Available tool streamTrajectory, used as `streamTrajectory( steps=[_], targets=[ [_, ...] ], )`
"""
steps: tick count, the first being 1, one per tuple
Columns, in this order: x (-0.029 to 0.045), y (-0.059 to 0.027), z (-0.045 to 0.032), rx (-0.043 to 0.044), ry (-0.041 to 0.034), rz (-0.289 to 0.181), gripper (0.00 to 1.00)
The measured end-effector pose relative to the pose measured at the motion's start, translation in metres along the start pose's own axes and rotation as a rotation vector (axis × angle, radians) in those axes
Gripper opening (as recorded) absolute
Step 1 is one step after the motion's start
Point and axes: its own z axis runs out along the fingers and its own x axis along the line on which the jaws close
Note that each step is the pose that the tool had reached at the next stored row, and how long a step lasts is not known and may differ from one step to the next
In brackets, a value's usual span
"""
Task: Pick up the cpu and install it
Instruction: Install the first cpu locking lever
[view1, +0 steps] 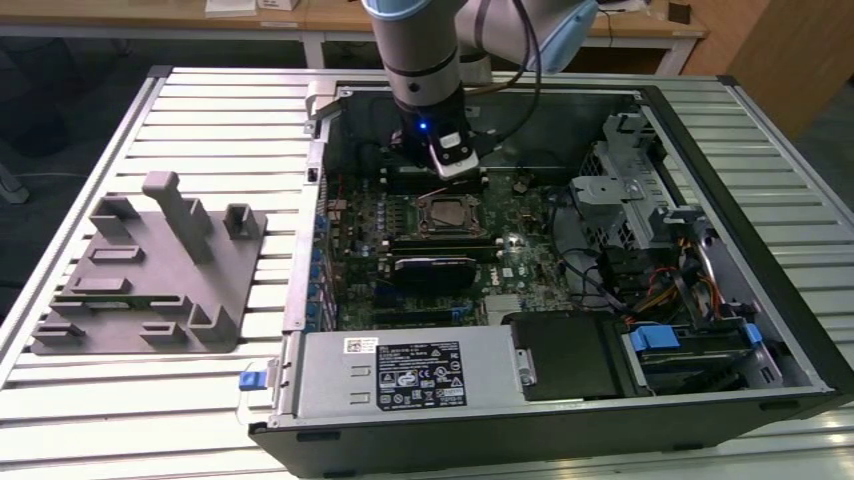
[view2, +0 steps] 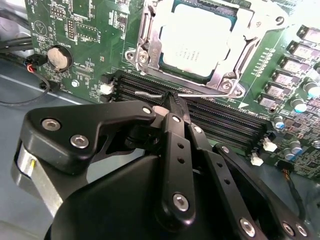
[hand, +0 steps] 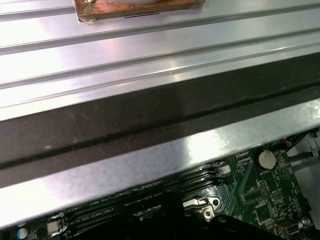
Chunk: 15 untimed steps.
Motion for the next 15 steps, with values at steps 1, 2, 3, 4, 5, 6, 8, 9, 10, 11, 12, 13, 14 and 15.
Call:
streamTrajectory(
  steps=[1, 2, 3, 4, 5, 6, 8, 9, 10, 11, 12, 13, 14, 15],
  targets=[
    [0.0002, 0.0002, 0.0007, -0.0002, -0.0005, 0.001, 0.11],
    [0.0004, 0.0003, 0.0014, -0.0001, -0.0010, 0.002, 0.11],
    [0.0005, 0.0003, 0.0021, -0.0001, -0.0015, 0.002, 0.11],
    [0.0007, 0.0003, 0.0028, 0.0001, -0.0021, 0.003, 0.11],
    [0.0008, 0.0002, 0.0036, 0.0002, -0.0026, 0.004, 0.11],
    [0.0011, 0.0000, 0.0045, 0.0004, -0.0031, 0.005, 0.11],
    [0.0014, -0.0001, 0.0063, 0.0013, -0.0037, 0.007, 0.11],
    [0.0016, 0.0000, 0.0070, 0.0017, -0.0041, 0.008, 0.11],
    [0.0018, 0.0002, 0.0075, 0.0024, -0.0043, 0.008, 0.11],
    [0.0020, 0.0006, 0.0079, 0.0035, -0.0046, 0.009, 0.11],
    [0.0022, 0.0011, 0.0082, 0.0042, -0.0049, 0.009, 0.11],
    [0.0024, 0.0017, 0.0085, 0.0048, -0.0052, 0.009, 0.11],
    [0.0026, 0.0023, 0.0088, 0.0055, -0.0055, 0.009, 0.11],
    [0.0028, 0.0029, 0.0090, 0.0065, -0.0057, 0.009, 0.11]
  ],
)
